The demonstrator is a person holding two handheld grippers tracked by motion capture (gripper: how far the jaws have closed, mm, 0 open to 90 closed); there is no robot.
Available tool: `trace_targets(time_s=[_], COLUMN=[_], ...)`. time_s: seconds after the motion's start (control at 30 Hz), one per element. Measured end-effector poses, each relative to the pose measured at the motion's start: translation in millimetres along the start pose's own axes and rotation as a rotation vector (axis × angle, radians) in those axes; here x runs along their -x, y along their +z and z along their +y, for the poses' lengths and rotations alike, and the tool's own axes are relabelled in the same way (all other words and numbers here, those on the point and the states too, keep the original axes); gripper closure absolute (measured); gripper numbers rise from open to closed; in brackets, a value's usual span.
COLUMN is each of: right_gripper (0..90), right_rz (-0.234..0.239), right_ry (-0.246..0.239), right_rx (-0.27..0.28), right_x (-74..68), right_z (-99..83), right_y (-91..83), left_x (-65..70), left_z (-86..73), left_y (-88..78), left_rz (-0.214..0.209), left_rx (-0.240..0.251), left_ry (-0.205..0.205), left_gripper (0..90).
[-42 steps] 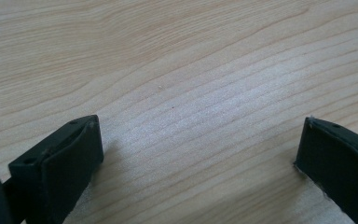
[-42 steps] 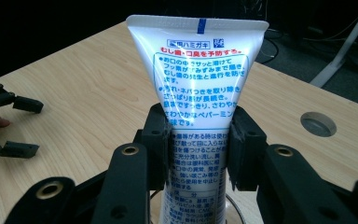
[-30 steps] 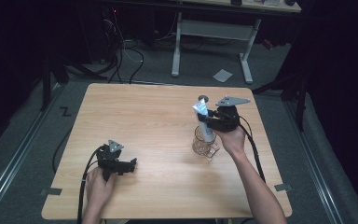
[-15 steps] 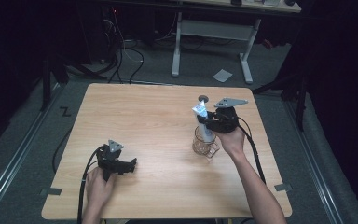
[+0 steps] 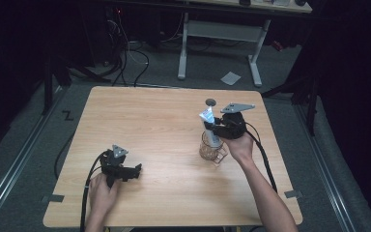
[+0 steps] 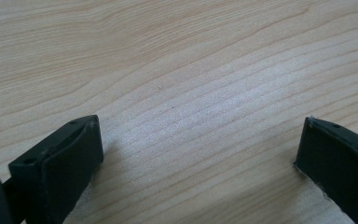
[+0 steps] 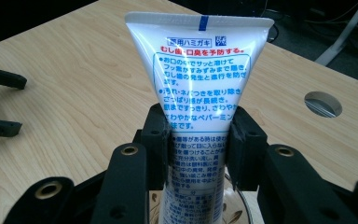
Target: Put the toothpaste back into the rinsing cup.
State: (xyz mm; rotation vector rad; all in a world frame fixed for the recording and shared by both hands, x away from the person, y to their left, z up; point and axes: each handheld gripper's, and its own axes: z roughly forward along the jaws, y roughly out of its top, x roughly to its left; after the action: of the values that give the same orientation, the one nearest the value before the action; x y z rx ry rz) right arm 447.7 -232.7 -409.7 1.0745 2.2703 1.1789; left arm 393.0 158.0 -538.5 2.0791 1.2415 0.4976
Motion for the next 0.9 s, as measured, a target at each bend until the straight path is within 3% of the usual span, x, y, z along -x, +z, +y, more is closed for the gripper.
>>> trace_targets(time_s=[0.9], right_gripper=[63.9], right_rz=[0.007], right_ry=[0.010], right_rx=[-0.023], right_x=[0.6], right_z=[-18.6], right_y=[1.5], left_x=[0.0], left_z=[0.0], left_y=[0.0], left_rz=[0.000], left_rx=[0.000], left_ry=[0.000], left_gripper=[0.8])
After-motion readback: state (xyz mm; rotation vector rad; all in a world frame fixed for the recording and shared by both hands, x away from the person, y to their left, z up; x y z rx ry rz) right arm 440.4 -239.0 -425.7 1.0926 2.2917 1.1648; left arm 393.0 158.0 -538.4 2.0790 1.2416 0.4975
